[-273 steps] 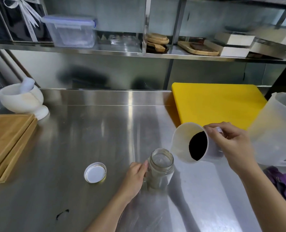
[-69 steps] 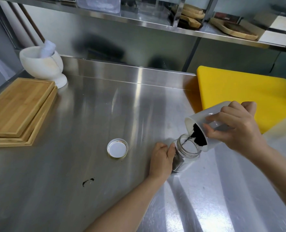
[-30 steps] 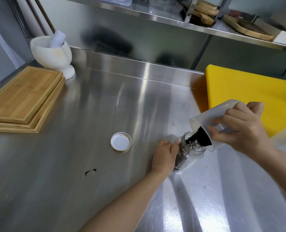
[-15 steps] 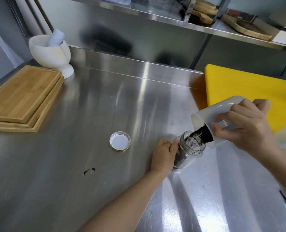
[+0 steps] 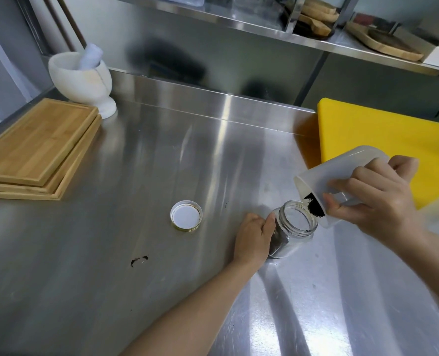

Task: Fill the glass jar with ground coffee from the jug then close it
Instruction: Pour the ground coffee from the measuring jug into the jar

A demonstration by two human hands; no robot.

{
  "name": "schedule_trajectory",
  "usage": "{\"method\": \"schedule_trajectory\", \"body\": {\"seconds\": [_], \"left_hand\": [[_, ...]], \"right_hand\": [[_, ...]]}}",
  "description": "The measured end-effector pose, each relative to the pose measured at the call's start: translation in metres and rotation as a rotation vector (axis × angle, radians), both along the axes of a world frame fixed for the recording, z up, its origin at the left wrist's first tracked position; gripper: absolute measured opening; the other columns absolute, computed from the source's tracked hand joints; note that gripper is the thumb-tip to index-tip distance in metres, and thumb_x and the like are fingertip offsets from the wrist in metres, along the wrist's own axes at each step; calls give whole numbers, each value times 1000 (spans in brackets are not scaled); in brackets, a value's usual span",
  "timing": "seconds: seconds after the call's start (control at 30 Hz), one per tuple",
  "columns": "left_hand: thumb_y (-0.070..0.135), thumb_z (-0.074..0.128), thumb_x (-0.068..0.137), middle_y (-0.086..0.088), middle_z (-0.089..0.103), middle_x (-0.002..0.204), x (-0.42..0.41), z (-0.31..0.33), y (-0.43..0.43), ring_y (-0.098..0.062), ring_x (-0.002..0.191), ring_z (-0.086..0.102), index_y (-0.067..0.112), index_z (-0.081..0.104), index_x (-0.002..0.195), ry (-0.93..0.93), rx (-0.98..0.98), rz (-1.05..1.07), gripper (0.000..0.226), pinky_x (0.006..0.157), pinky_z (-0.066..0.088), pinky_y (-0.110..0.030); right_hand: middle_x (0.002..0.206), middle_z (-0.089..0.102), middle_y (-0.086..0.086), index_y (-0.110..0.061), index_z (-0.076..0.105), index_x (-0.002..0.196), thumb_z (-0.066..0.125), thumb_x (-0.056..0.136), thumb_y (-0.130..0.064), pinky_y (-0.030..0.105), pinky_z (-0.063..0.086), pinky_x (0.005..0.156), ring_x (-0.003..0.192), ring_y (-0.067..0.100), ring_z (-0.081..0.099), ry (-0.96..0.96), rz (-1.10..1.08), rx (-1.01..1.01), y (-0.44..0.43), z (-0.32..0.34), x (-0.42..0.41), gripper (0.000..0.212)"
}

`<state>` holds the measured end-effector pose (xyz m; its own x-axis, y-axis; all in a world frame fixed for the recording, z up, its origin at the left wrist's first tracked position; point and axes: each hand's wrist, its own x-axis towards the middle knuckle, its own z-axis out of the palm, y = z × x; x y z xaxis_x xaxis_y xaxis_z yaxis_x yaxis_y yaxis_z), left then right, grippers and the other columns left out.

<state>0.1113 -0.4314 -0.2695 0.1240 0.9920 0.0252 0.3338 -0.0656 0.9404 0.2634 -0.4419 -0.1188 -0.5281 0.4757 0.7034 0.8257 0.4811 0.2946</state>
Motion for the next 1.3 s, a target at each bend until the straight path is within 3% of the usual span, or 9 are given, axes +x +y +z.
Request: {"method": "schedule_trajectory", "body": {"seconds": [0.33,0.53,1.03,1.3], "left_hand": [[34,39,94,9,35,59,0,-4,0,-15,73,40,18,37,48,-18,4,10,49,67,23,-18],[34,40,94,7,36,63,1,-2,-1,-15,74,41,-1,58,65,-20,10,29,49,68,24,-18],[35,37,95,10,32,62,-1,1,-2,-11,67,35,17,36,50,27,5,-3,48,65,20,-16],[35,37,95,11,33,62,-2,2,-1,-13,72,38,3,56,60,26,14,7,50,66,21,-16]], "right_hand": [[46,39,6,-5,63,59,61,88,-25,36,15,69,62,20,31,10,-12,-5,-2,-4,1,35],[48,42,7,-4,65,62,58,90,-26,35,14,71,64,22,34,21,-17,-13,-2,0,3,36],[49,45,7,-2,66,64,61,87,-24,34,13,74,64,22,34,-9,2,-7,-2,3,5,33],[48,44,6,-2,67,65,61,87,-24,34,13,72,63,21,33,-59,28,-20,-2,0,1,31]]}}
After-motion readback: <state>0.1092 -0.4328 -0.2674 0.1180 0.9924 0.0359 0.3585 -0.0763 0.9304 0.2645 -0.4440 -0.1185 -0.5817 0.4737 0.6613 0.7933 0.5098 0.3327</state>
